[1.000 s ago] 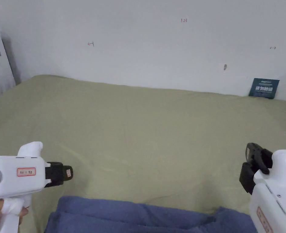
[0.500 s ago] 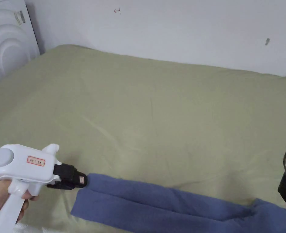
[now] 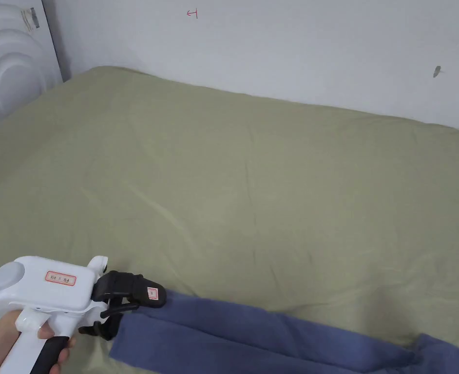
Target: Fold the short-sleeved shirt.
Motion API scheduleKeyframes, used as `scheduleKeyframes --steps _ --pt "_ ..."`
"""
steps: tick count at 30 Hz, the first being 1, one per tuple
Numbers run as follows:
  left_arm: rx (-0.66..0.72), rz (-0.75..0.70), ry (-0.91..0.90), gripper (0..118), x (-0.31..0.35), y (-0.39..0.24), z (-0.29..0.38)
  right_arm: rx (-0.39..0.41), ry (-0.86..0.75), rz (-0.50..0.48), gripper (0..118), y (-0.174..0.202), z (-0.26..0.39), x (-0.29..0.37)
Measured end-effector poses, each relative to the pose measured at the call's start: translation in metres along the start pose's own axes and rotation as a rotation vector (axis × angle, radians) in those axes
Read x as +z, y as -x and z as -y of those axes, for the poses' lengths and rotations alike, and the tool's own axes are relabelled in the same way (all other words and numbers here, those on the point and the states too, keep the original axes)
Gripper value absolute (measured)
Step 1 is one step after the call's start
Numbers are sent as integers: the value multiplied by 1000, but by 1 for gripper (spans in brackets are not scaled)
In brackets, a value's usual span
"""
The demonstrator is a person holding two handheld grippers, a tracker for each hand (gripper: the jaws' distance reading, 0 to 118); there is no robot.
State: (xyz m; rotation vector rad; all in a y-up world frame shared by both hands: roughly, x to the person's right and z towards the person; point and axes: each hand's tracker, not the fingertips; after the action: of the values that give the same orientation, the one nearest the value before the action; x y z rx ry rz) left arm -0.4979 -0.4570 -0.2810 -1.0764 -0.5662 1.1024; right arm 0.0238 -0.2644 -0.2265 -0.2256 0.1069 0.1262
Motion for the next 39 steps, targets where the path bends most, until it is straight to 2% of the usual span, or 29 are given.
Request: scheduleKeyframes --steps 1,2,4,5,6,7,8,9,19,25,27,29,33,37,39 --pt "26 32 9 115 -5 3 0 -1 1 -1 1 0 0 0" --pt "8 3 9 113 -12 4 0 -4 1 -1 1 -1 1 0" --pt "-1 -10 7 96 -19 3 0 -6 5 -2 1 -1 2 0" --pt "14 -7 -2 74 -21 3 0 -6 6 0 1 -2 2 1" --pt "28 -84 -14 25 -24 2 0 -6 8 1 1 -3 2 3" --pt "-1 -174 -25 10 -29 0 1 -11 9 -3 1 2 0 7" --pt "-32 -243 -8 10 -30 4 1 -16 8 -3 1 3 -1 10" --pt "9 -137 -13 10 -28 1 6 -17 7 -3 1 2 -2 11" --pt "-96 -281 -159 9 46 -50 17 -43 -37 5 1 -16 -17 30" --pt "-109 -341 -214 9 75 -81 25 -61 -70 8 1 -26 -21 42" --pt "-129 -368 -209 9 63 -101 30 -67 -78 10 1 -29 -22 45" --pt "-216 -458 -193 9 46 -125 40 -76 -84 14 1 -32 -22 49" --pt "-268 -490 -168 9 2 -172 58 -86 -83 11 1 -40 -15 52" --pt "-379 -591 -105 9 -60 -210 72 -105 -70 6 1 -46 -8 55" --pt "-382 -610 -78 9 -94 -220 78 -110 -60 8 1 -49 -6 57"
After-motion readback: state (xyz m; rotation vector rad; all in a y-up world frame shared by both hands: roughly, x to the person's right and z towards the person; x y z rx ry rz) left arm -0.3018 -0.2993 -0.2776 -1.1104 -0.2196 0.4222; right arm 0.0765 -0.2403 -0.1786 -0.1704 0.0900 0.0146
